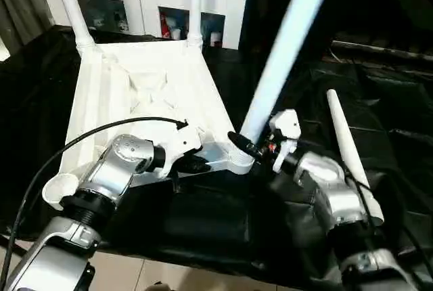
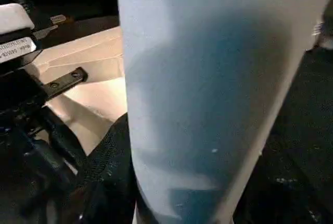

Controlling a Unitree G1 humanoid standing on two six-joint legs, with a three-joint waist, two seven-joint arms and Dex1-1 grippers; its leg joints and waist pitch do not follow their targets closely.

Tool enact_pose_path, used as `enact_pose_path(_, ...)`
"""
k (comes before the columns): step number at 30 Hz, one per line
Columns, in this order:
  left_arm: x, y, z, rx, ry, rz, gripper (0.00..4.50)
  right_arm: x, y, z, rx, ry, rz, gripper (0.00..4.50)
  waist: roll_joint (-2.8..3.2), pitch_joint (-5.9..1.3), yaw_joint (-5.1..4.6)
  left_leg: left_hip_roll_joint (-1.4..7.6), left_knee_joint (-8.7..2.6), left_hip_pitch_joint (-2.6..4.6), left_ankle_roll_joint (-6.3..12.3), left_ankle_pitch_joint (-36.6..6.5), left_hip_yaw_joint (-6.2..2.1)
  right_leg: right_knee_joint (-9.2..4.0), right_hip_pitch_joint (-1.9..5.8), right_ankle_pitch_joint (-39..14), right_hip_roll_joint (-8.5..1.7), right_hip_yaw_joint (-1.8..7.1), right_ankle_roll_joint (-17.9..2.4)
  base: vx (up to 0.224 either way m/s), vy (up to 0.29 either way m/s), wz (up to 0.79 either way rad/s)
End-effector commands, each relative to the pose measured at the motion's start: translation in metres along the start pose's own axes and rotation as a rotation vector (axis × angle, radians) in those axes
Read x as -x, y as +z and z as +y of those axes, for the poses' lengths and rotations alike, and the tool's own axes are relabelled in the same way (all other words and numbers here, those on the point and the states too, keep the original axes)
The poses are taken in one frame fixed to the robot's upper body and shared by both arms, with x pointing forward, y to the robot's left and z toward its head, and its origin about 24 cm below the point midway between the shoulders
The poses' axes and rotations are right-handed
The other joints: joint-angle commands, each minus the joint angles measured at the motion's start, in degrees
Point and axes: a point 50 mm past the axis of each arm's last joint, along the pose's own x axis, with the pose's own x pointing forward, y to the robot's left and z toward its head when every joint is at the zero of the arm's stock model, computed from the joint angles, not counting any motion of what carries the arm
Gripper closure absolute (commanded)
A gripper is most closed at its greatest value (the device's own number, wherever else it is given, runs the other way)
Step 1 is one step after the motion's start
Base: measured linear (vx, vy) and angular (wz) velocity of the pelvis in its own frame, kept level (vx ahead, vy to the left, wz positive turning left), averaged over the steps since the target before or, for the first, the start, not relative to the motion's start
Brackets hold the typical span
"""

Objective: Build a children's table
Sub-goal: Insert table leg to table base

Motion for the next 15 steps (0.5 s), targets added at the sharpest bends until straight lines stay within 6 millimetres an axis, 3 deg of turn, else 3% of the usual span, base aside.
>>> enact_pose_path(1, 0.002, 0.001, -0.001, -0.027, -0.021, -0.007, 4.5, 0.004, -0.025, 0.006, -0.091, 0.053, 0.102, 2.6, 0.71, -3.61, 0.31, 4.73, -4.72, 0.33, 1.52, -9.83, -2.05, -3.85, 2.8, -10.8, -6.36, 3.28, -13.96, 0.0, 0.0, 0.0)
enact_pose_path(7, 0.009, 0.003, -0.013, -0.084, -0.163, -0.022, 4.5, 0.009, -0.026, 0.009, -0.032, 0.234, 0.17, 2.6, 0.81, -3.64, 0.34, 4.92, -4.73, 0.4, 2.06, -8.91, -1.98, -3.58, 2.84, -8.41, -6.28, 3.07, -14.89, 0.0, 0.0, 0.0)
enact_pose_path(15, 0.014, 0.006, -0.01, -0.103, -0.175, -0.022, 4.5, 0.02, -0.031, 0.01, 0.055, 0.354, 0.224, 2.6, 0.75, -3.53, 1.09, 4.99, -4.82, 0.64, 1.29, -10.73, -1.9, -3.88, 2.66, -11.32, -6.41, 3.16, -14.57, 0.0, 0.0, 0.0)
